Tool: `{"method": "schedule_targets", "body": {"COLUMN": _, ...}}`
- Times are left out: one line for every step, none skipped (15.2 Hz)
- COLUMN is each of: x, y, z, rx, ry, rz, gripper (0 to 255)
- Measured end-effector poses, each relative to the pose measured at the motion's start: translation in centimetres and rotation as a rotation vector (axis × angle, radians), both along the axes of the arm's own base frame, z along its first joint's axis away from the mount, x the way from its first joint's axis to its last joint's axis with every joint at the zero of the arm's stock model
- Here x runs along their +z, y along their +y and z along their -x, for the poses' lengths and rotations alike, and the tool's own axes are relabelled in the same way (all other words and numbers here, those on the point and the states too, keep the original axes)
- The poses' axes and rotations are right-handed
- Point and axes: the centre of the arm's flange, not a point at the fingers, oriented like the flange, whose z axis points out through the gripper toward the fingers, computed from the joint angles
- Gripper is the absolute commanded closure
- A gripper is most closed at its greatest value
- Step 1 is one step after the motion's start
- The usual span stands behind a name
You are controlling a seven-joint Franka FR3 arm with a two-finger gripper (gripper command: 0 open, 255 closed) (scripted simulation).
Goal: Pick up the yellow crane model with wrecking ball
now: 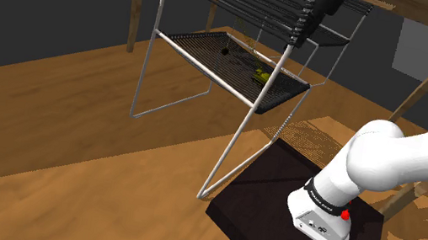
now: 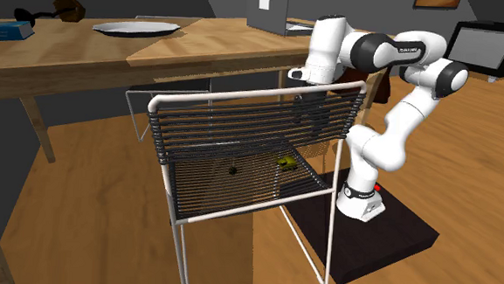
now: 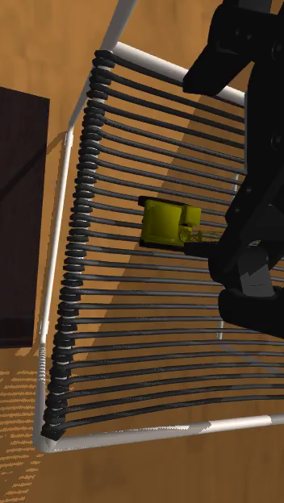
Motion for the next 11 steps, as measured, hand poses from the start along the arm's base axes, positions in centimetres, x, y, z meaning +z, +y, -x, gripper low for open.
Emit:
{"method": "schedule_targets", "body": {"x": 0.0, "y": 0.0, "z": 0.0, "rx": 0.0, "ry": 0.0, "rz": 0.0, "gripper": 0}}
{"method": "schedule_targets", "body": {"x": -0.2, "y": 0.0, "z": -0.6, "rx": -0.008, "ry": -0.001, "rz": 0.003, "gripper": 0}}
{"method": "schedule_targets", "body": {"x": -0.6, "y": 0.0, "z": -1.4, "rx": -0.02, "ry": -0.002, "rz": 0.007, "gripper": 0}}
{"method": "schedule_targets", "body": {"x": -0.9, "y": 0.0, "z": -2.5, "rx": -0.034, "ry": -0.005, "rz": 0.011, "gripper": 0}}
{"method": "schedule_targets", "body": {"x": -1.2, "y": -0.3, "z": -3.4, "rx": -0.05, "ry": -0.007, "rz": 0.016, "gripper": 0}}
{"method": "schedule_targets", "body": {"x": -1.8, "y": -0.7, "z": -4.7, "rx": -0.065, "ry": -0.009, "rz": 0.022, "gripper": 0}}
{"method": "schedule_targets", "body": {"x": -2.0, "y": -0.9, "z": -5.8, "rx": -0.082, "ry": -0.011, "rz": 0.027, "gripper": 0}}
{"method": "schedule_targets", "body": {"x": -2.2, "y": -1.1, "z": -7.1, "rx": -0.098, "ry": -0.014, "rz": 0.032, "gripper": 0}}
{"method": "schedule_targets", "body": {"x": -2.6, "y": -1.4, "z": -8.2, "rx": -0.115, "ry": -0.017, "rz": 0.037, "gripper": 0}}
{"method": "schedule_targets", "body": {"x": -2.8, "y": -1.4, "z": -9.3, "rx": -0.131, "ry": -0.019, "rz": 0.042, "gripper": 0}}
{"method": "schedule_targets", "body": {"x": -3.3, "y": -1.5, "z": -10.4, "rx": -0.144, "ry": -0.021, "rz": 0.047, "gripper": 0}}
